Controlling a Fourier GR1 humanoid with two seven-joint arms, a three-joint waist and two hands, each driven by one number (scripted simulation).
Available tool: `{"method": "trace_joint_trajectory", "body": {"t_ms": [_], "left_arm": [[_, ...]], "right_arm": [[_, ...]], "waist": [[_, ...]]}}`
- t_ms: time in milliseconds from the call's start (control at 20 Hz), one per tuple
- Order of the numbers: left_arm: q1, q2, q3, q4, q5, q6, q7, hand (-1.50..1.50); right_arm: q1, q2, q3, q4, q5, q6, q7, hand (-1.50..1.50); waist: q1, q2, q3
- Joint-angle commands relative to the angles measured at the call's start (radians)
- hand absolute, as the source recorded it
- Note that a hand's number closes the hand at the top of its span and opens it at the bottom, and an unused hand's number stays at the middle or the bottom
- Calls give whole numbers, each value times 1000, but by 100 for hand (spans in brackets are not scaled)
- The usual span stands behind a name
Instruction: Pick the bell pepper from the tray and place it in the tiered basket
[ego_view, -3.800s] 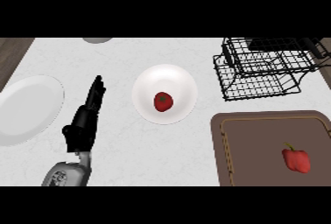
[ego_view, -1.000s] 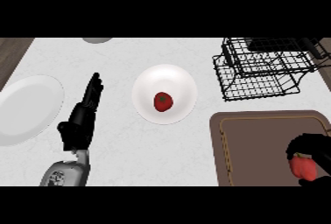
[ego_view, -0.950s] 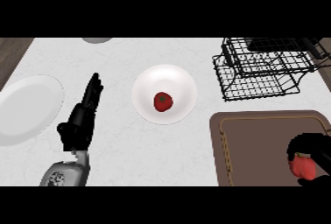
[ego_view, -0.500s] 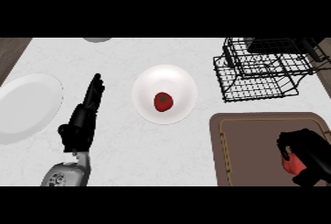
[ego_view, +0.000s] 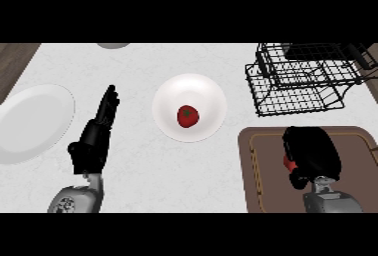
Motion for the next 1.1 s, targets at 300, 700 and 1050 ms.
{"method": "trace_joint_trajectory", "body": {"t_ms": [300, 700, 1050], "left_arm": [[19, 41, 43, -17, 47, -46, -10, 0], [65, -15, -28, -52, -14, 4, -15, 0], [-53, -11, 19, 42, -2, 7, 14, 0]], "right_arm": [[-300, 65, 43, -367, -46, 398, 327, 150], [-684, 59, -187, -432, -132, 740, 413, 150], [-851, 66, -394, -298, -432, 606, 566, 150]], "waist": [[-7, -2, 7], [-2, -2, 7], [1, 2, 8]]}}
